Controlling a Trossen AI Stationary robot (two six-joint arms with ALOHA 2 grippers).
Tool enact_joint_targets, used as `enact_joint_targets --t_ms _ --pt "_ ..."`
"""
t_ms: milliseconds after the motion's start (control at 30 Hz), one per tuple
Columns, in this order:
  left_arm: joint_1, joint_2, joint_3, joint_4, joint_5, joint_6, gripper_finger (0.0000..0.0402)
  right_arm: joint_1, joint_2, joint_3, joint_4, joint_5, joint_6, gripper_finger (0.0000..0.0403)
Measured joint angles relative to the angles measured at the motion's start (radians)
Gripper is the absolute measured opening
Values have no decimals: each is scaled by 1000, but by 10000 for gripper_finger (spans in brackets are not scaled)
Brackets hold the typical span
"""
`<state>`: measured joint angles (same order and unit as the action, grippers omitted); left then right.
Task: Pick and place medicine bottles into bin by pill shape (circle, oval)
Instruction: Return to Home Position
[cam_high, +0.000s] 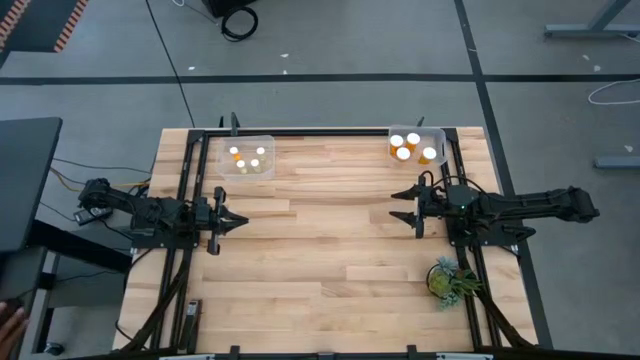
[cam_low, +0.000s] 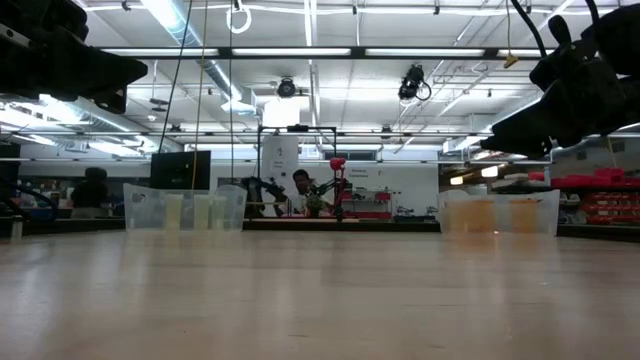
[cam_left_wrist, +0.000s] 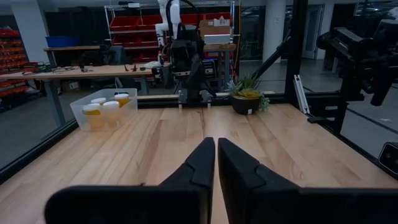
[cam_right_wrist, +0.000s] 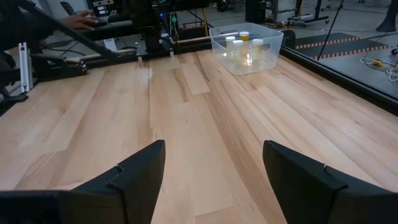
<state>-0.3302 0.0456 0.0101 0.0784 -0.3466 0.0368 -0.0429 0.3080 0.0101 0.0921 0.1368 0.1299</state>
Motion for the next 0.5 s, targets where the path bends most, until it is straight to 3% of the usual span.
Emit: enact_joint_targets --t_ms 500 --pt "0 0 0 0 0 0 35 0 0 0 0 0 0 276"
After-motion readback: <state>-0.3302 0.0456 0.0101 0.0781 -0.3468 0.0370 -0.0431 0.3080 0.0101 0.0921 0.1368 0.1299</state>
